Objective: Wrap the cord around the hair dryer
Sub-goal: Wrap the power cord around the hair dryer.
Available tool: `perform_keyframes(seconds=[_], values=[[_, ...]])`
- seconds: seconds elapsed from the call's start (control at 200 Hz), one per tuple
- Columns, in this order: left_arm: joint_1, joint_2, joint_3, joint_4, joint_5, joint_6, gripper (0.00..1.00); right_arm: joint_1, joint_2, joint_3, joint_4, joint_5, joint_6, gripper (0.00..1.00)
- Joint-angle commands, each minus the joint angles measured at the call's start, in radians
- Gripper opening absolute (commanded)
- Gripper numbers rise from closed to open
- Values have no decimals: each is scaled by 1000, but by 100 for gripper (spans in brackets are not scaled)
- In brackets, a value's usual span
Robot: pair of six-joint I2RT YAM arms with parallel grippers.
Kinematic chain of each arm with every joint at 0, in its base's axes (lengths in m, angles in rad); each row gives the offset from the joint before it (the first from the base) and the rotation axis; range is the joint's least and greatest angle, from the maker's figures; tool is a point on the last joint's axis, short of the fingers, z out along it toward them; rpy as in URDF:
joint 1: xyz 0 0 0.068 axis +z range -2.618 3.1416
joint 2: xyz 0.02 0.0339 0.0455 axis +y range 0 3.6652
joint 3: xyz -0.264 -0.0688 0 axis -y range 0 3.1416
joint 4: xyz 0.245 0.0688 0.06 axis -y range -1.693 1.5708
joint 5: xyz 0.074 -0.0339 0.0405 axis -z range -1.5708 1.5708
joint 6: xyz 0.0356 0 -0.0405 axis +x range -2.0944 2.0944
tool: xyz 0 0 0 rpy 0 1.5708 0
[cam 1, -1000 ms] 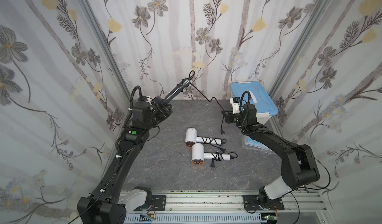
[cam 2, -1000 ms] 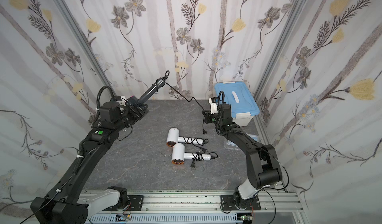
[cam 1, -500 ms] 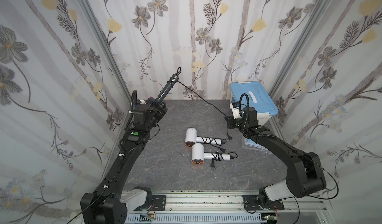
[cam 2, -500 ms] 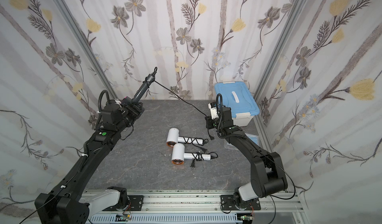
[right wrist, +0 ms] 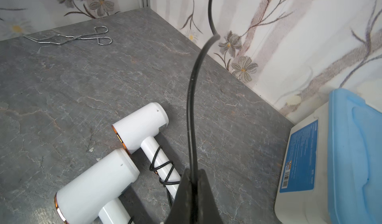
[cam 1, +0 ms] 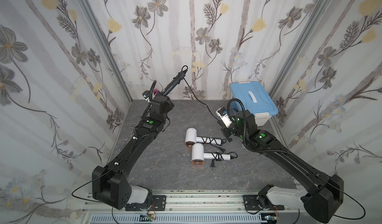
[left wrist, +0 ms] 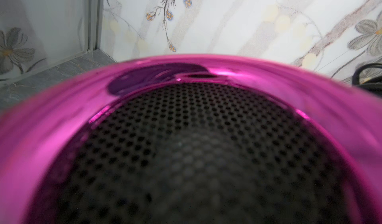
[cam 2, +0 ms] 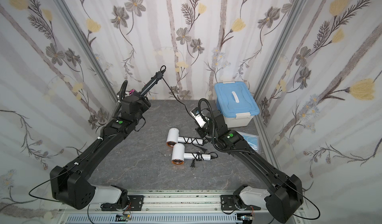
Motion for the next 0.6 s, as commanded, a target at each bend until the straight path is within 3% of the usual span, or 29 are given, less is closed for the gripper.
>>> perform_keyframes(seconds=[0.0, 0.28, 0.595], values=[[-26, 47, 55, -13, -97, 165, 0, 30, -19, 48, -30, 48, -130, 0], [-93, 181, 182, -226, 19, 441, 0, 56, 8, 207, -41, 113, -315, 0], [-127, 254, 251, -386, 256, 584, 0, 59, 158, 481, -108, 2, -440, 0]])
